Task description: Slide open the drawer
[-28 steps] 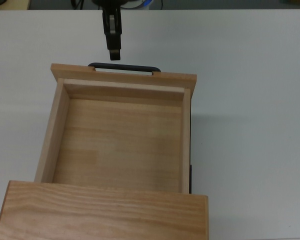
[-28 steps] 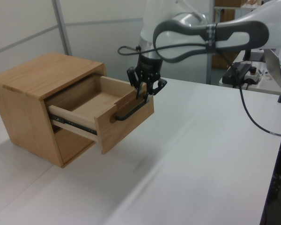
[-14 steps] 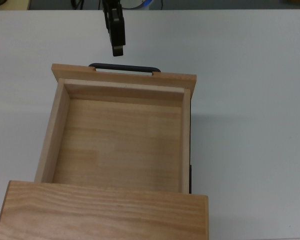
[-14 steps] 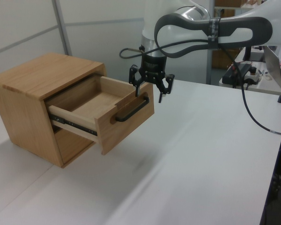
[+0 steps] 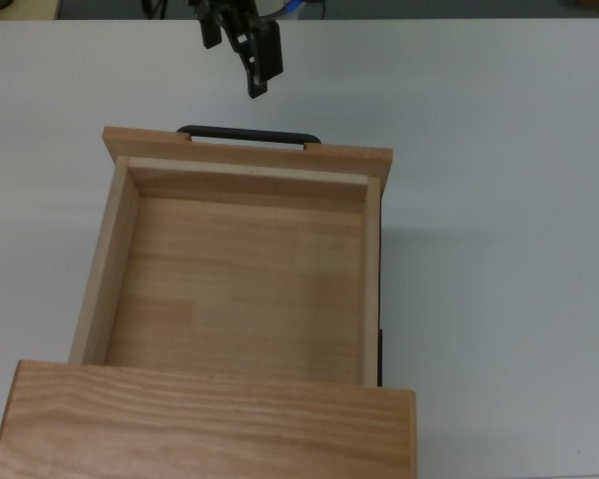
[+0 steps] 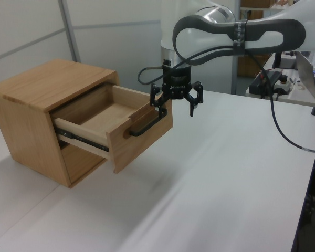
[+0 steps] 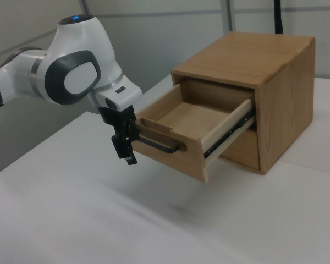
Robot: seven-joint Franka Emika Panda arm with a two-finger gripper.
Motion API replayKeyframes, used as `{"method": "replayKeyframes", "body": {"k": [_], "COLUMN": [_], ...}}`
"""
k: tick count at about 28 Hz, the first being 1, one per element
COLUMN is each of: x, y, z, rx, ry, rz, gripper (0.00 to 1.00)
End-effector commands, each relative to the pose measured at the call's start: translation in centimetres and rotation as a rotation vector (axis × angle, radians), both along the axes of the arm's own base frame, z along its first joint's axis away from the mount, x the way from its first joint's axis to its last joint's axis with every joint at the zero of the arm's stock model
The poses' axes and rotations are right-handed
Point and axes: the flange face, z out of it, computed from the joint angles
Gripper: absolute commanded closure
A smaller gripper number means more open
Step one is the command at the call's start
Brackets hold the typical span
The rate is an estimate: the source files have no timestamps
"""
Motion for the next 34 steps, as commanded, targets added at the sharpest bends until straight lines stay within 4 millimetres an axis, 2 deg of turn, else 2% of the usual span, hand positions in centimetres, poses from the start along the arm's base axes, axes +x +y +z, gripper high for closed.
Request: {"method": "replayKeyframes", "body": {"k": [1,12,18,23,34], "x": [-0.5,-0.5,-0.9,-1.2,-1.0], "y": [0.2,-0.1,-0.2,-0.5,-0.5], "z": [0.2,-0.4,-1.2,-1.5,-1.8], "rx": [-0.020,-0.086,-0.082,-0.075,-0.072], "ry": [0.021,0.060,0.121,0.150,0.153], "rz": [0.166,0.578,0.725,0.798,0.793], "gripper": [0.00,0.00,0.00,0.00,0.00]}}
